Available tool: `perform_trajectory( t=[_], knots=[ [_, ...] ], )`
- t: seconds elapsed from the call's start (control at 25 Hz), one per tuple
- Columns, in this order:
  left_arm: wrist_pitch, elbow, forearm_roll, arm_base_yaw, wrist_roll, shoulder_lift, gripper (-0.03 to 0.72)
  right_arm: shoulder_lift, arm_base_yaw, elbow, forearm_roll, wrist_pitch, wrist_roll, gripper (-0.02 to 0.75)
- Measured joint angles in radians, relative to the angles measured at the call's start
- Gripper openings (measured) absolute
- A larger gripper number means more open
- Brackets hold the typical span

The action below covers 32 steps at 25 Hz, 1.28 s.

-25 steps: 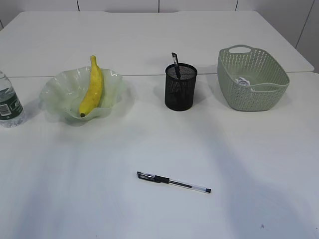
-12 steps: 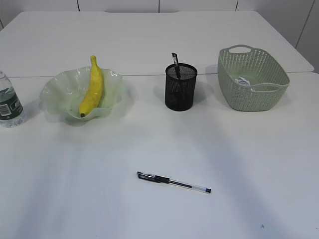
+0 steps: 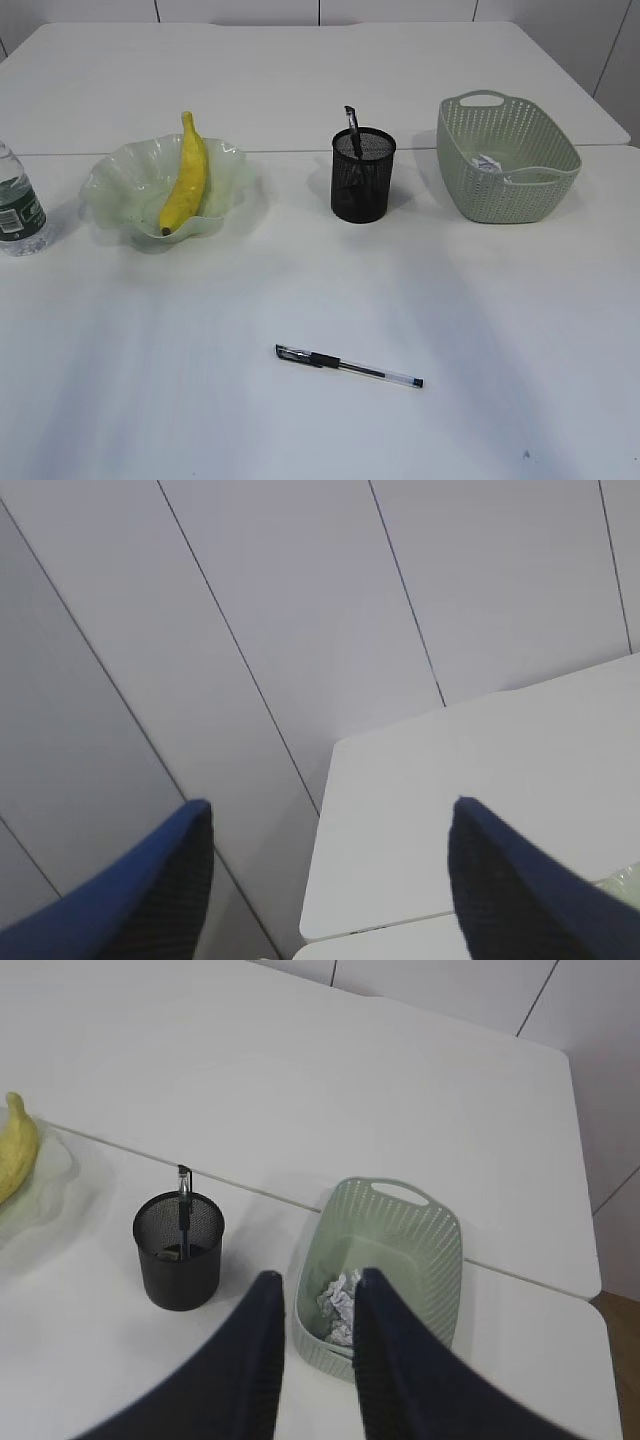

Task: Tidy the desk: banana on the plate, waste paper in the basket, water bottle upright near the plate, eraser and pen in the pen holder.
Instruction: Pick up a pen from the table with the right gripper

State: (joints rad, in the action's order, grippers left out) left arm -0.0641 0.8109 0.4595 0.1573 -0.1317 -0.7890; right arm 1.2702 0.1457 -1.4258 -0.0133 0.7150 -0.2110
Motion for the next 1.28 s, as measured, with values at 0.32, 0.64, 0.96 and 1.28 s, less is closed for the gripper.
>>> perform_trajectory(
  t=[0.32,0.64,0.96,1.28],
  knots=[
    [-0.024,0.000,0.000,0.000,0.000,0.000,0.520,-0.019,0.000,0.102,0.051,-0.065,-0.062,0.184],
    [-0.029,0.000,0.000,0.000,0.000,0.000,0.521,-0.019,0.000,0.202,0.095,-0.095,-0.120,0.184],
    [-0.044,0.000,-0.024,0.000,0.000,0.000,0.520,-0.019,0.000,0.263,0.236,-0.104,-0.267,0.184],
    [-0.081,0.000,-0.040,0.000,0.000,0.000,0.520,-0.019,0.000,0.263,0.372,-0.080,-0.457,0.184]
  ],
)
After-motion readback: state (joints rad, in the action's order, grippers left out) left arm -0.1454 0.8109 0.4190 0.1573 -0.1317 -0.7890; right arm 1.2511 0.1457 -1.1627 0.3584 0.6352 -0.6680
